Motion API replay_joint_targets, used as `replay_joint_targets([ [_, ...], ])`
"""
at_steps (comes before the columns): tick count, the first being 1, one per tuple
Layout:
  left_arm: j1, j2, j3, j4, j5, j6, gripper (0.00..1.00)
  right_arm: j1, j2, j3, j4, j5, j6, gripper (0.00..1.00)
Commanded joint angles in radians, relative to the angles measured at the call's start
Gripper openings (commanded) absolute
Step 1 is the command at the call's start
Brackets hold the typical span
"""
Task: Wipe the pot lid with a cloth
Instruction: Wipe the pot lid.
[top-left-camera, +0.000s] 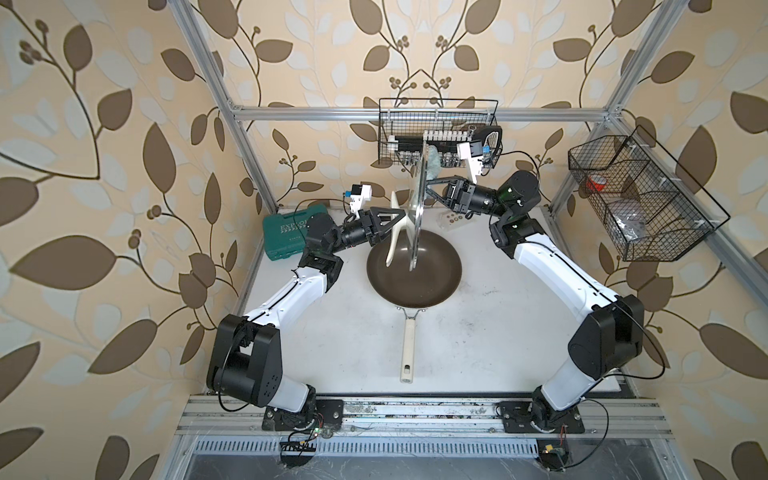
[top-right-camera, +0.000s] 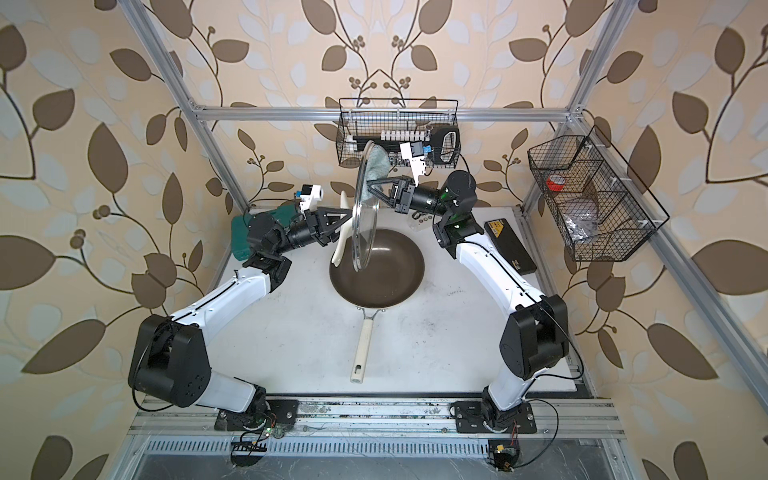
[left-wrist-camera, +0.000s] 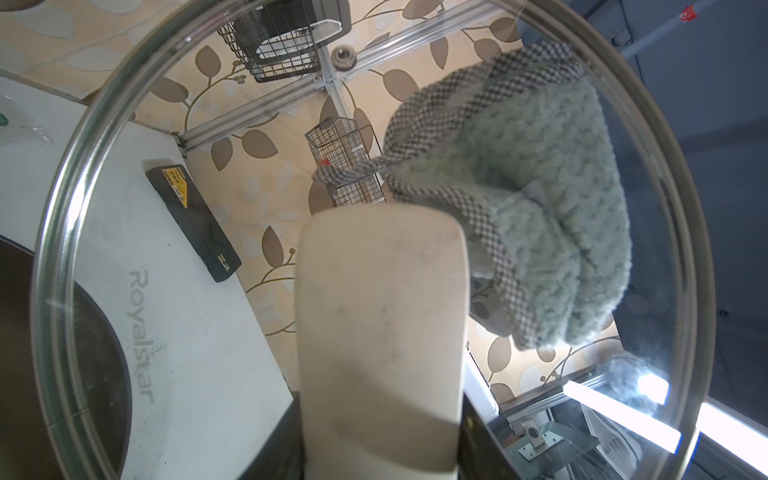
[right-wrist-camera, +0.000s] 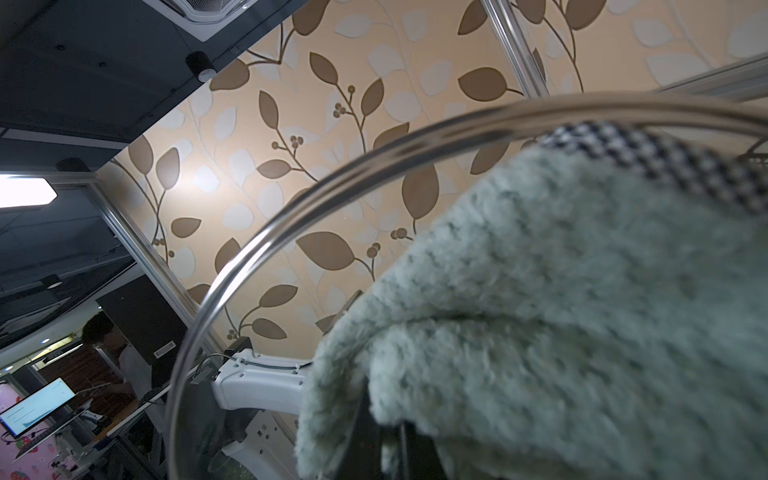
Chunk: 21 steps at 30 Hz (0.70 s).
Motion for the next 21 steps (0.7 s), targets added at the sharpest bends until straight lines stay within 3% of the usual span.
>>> replay_joint_targets([
  [1,-0.014,-0.059,0.129,0.262,-0.007,-0.014,0.0,-0.017,0.054,0.042,0.067,0.009,0.055,0.0],
  [12,-0.016,-0.073,0.167,0.266,-0.001,-0.053,0.0,-0.045,0.141,0.065,0.116,0.006,0.111,0.0],
  [21,-0.016,-0.066,0.18,0.274,-0.018,-0.057,0.0,-0.033,0.147,-0.054,0.204,0.015,0.133,0.0],
])
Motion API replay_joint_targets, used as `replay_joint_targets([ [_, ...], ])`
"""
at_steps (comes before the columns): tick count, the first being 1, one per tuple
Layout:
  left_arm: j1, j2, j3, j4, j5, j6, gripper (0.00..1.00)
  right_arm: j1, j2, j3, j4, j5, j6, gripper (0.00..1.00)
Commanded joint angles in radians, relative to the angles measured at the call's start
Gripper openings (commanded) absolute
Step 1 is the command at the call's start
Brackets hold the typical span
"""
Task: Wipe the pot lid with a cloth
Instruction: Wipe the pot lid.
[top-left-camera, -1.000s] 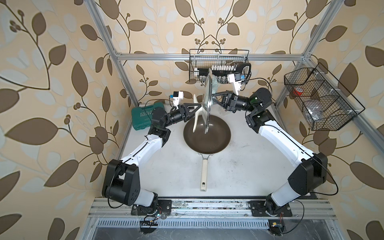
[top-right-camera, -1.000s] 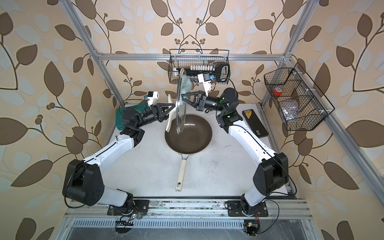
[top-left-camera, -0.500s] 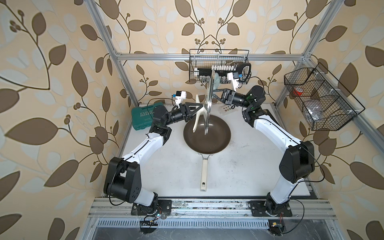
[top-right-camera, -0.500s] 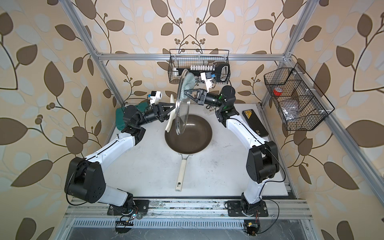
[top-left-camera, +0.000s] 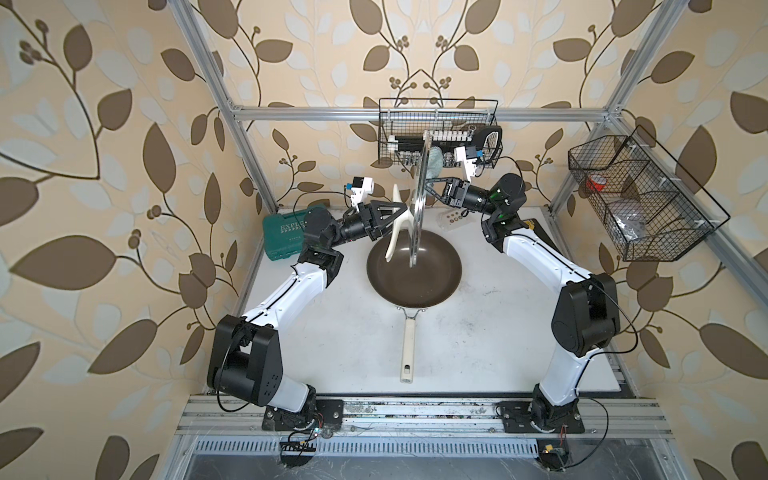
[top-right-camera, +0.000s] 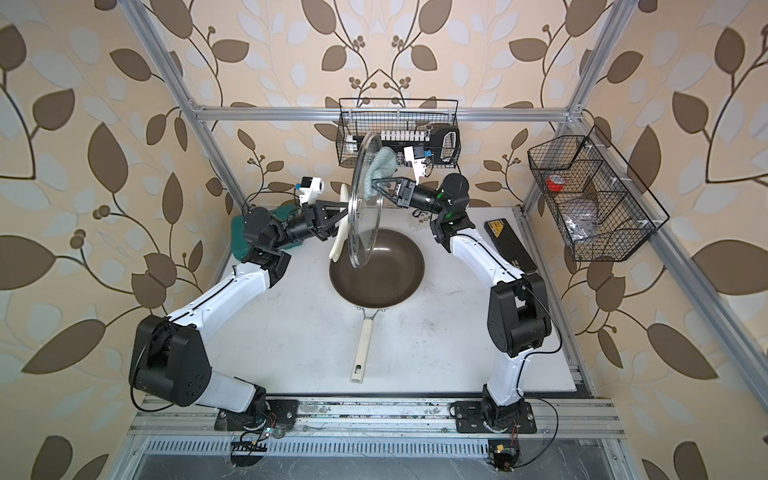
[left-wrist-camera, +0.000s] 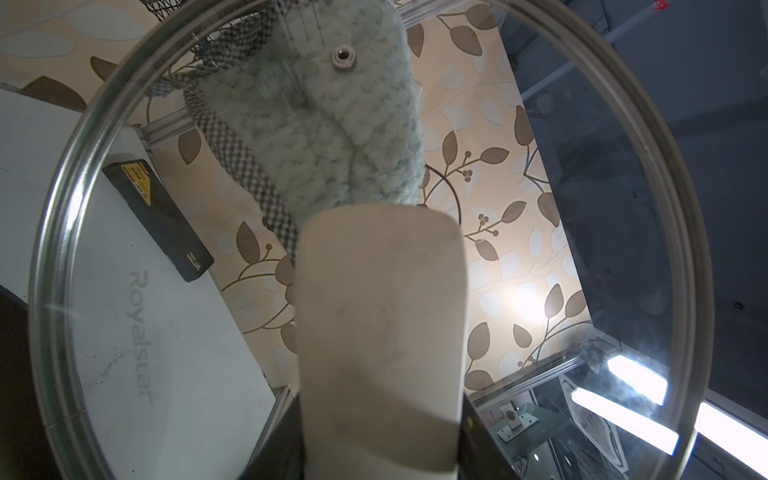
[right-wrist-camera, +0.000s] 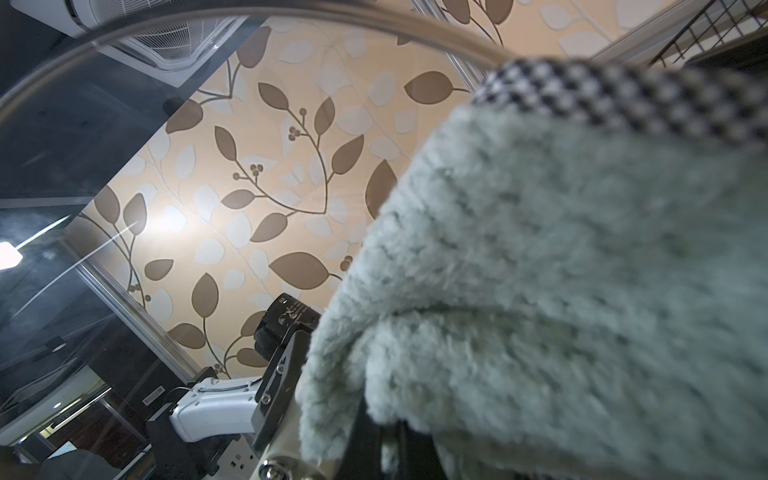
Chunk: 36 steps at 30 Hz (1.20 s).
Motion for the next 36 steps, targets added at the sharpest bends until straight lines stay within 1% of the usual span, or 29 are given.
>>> replay_joint_targets([
  [1,-0.01,-0.064,0.114,0.262,-0.048,0.002,0.0,0.017,0.007,-0.064,0.062,0.007,0.011,0.0],
  [11,-0.01,-0.046,0.099,0.316,-0.079,-0.024,0.0,0.084,-0.035,-0.223,0.111,0.018,-0.018,0.0],
  [20,-0.008,-0.048,0.096,0.303,-0.097,0.002,0.0,0.154,-0.142,-0.349,0.102,0.025,-0.06,0.0],
  [29,-0.007,-0.034,0.088,0.296,-0.122,0.017,0.0,0.225,-0.286,-0.461,0.04,0.034,-0.113,0.0],
  [36,-0.007,-0.029,0.07,0.283,-0.129,0.035,0.0,0.272,-0.409,-0.497,-0.082,0.053,-0.182,0.0],
])
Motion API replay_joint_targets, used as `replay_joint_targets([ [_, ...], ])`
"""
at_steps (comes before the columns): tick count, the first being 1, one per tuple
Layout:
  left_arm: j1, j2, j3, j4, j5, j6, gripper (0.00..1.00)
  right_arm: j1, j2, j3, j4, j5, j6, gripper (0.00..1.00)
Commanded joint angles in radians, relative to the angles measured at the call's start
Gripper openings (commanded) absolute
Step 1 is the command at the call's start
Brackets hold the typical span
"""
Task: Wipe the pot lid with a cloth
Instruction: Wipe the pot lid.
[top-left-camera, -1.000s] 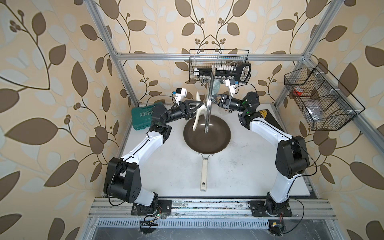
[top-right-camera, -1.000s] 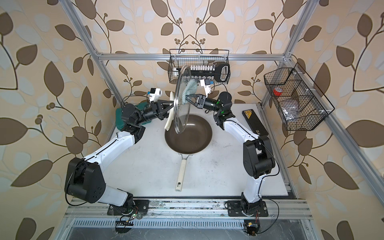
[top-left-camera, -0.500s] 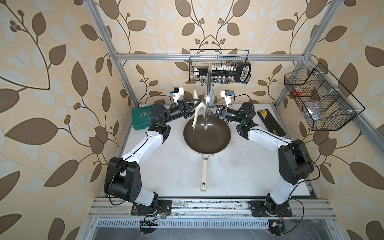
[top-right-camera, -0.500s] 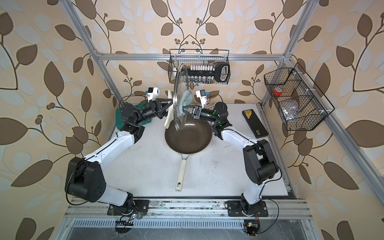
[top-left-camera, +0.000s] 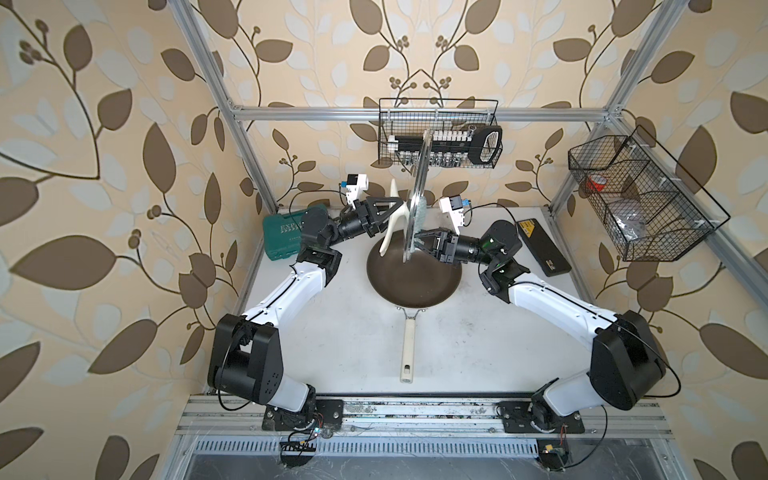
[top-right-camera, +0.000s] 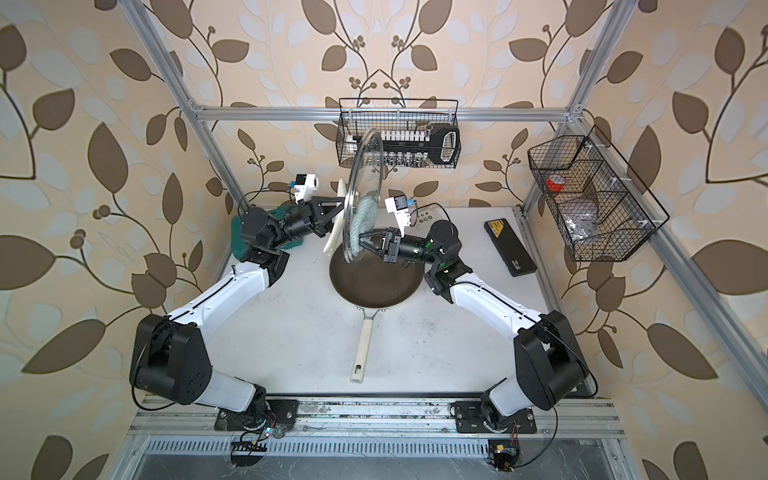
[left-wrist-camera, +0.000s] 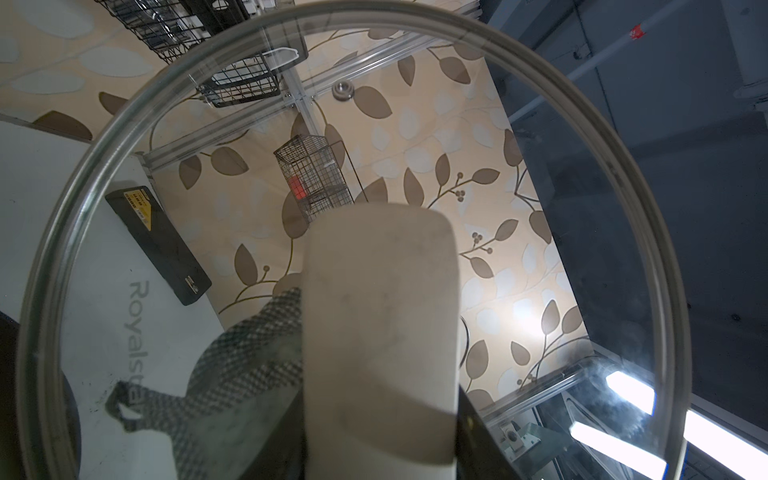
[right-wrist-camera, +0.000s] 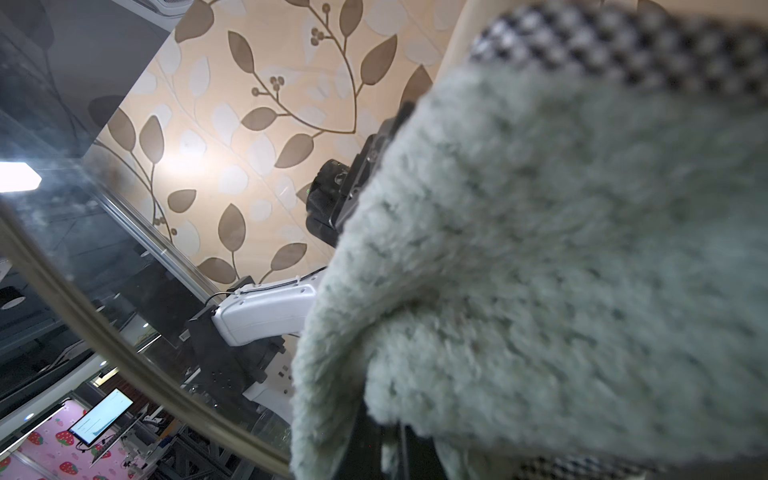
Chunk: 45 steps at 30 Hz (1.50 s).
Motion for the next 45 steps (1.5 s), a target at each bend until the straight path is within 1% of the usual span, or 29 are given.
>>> replay_joint_targets([
  [1,-0.021,-0.037,0.065,0.233,-0.084,0.061,0.0,0.05,-0.058,-0.01,-0.066,-0.035,-0.051,0.0],
  [6,-0.021,-0.037,0.06,0.194,-0.071,0.092,0.0,0.053,-0.113,0.008,-0.121,-0.038,-0.051,0.0],
  [7,-0.021,-0.037,0.059,0.176,-0.068,0.105,0.0,0.054,-0.122,0.015,-0.136,-0.037,-0.084,0.0],
  [10,-0.021,-0.04,0.058,0.149,-0.05,0.125,0.0,0.054,-0.141,0.047,-0.193,-0.033,-0.118,0.0],
  [19,-0.023,-0.047,0.052,0.117,0.017,0.141,0.0,0.041,-0.134,0.193,-0.336,-0.029,-0.197,0.0],
  [28,-0.023,-0.074,0.054,0.078,0.064,0.157,0.0,-0.012,-0.1,0.299,-0.363,-0.039,-0.194,0.0],
  [34,-0.025,-0.077,0.063,0.085,0.076,0.142,0.0,-0.065,-0.066,0.368,-0.357,-0.049,-0.169,0.0],
  [39,-0.032,-0.077,0.071,0.077,0.087,0.144,0.0,-0.113,-0.018,0.435,-0.359,-0.063,-0.149,0.0],
  [45,-0.032,-0.065,0.061,0.113,0.092,0.12,0.0,-0.17,0.053,0.502,-0.332,-0.076,-0.11,0.0],
])
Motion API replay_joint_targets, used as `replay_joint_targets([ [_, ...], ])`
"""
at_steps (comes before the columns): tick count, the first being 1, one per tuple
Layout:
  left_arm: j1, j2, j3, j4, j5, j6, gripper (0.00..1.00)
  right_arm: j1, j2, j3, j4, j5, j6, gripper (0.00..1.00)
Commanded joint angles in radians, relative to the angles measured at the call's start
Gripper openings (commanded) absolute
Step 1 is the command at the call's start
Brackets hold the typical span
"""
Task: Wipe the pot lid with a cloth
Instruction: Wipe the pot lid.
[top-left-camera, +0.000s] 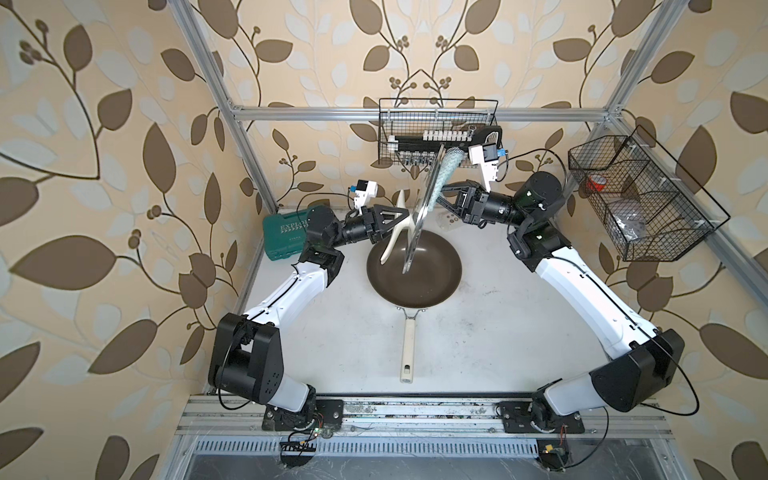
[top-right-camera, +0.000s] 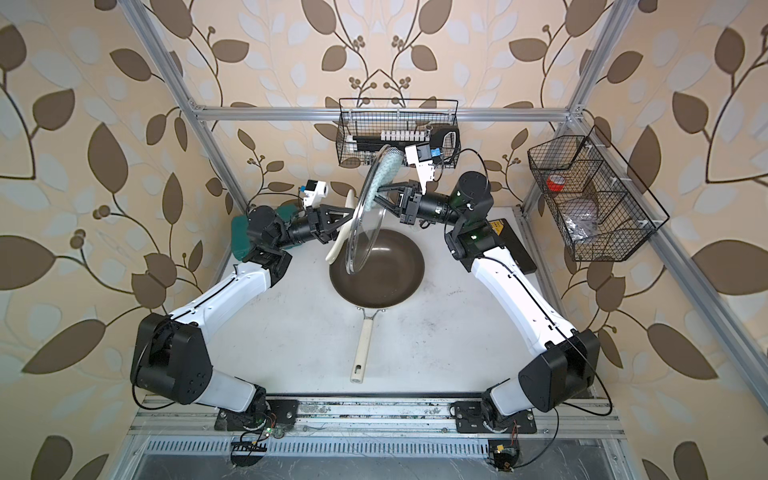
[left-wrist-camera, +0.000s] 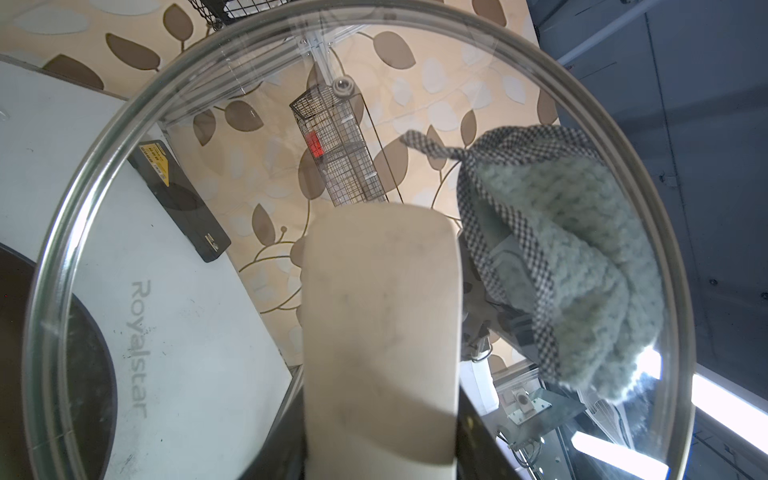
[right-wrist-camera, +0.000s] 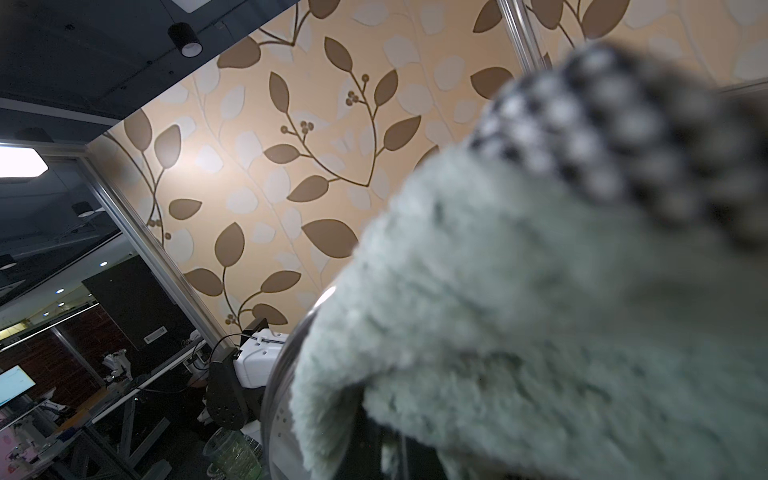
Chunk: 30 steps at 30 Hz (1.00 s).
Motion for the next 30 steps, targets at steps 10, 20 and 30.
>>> replay_joint_targets([
  [10,-0.022,-0.078,0.082,0.259,-0.007,-0.015,0.0,-0.096,0.15,0.09,0.092,-0.019,0.077,0.0],
  [20,-0.024,-0.103,0.105,0.241,-0.013,-0.002,0.0,-0.098,0.264,0.057,0.202,-0.032,0.161,0.0],
  [30,-0.024,-0.11,0.131,0.243,-0.04,0.0,0.0,-0.076,0.296,-0.037,0.245,-0.033,0.155,0.0],
])
